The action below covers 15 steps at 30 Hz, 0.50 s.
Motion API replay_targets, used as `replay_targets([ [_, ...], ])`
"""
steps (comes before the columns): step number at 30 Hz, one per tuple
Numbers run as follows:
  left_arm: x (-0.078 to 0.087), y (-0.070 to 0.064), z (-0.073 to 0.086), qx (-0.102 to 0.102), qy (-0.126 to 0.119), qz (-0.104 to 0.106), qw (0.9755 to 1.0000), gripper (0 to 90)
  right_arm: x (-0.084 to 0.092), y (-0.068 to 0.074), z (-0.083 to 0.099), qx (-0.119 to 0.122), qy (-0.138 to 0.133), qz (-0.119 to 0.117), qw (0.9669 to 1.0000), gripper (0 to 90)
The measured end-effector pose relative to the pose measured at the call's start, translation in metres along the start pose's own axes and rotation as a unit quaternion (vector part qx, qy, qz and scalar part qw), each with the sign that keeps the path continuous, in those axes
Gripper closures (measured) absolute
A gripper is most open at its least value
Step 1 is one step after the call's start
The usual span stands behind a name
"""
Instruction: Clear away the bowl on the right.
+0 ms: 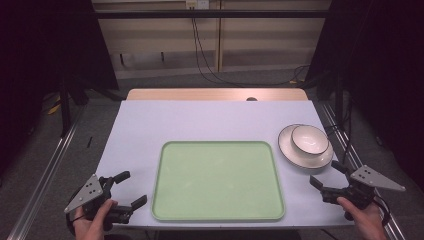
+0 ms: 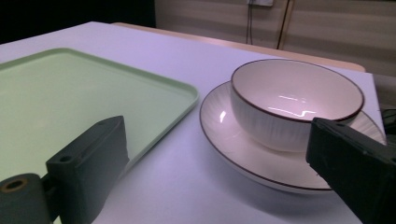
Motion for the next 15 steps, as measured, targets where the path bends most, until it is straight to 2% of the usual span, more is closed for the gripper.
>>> replay_targets([
  [1,0.0008,0.0003,0.0002,-0.007,0.003,0.001,1.0,1.1,-0.0006,0.001,0.0006,0.002,0.003,-0.003,1.0,4.7],
  [6,0.0006,-0.0007,0.0,-0.004,0.001,0.004,1.0,1.2,-0.0023,0.0053,0.0031,-0.007,0.02,-0.032,0.9993,6.2],
  [10,0.0004,-0.0002,0.0001,-0.004,0.003,0.0,1.0,1.2,-0.0044,0.0085,0.0049,-0.002,0.029,-0.045,0.9986,7.8],
  [12,0.0003,0.0004,0.0013,-0.015,0.01,0.002,0.9998,1.1,-0.0052,0.0089,0.0062,0.004,0.037,-0.049,0.9981,7.8],
  [15,-0.0016,-0.0015,0.0014,-0.013,0.012,0.005,0.9998,1.2,-0.0098,0.0102,0.0086,0.001,0.049,-0.061,0.9969,4.9],
])
Point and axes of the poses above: each handheld gripper's, and its own axes: x roughly backward along the jaws, z roughly out of its underside, y roughly to its left, the point moved 9 cm from there along -x, roughly forward along the jaws, and after that the axes turned 2 degrees about x, right-handed, at the moved point
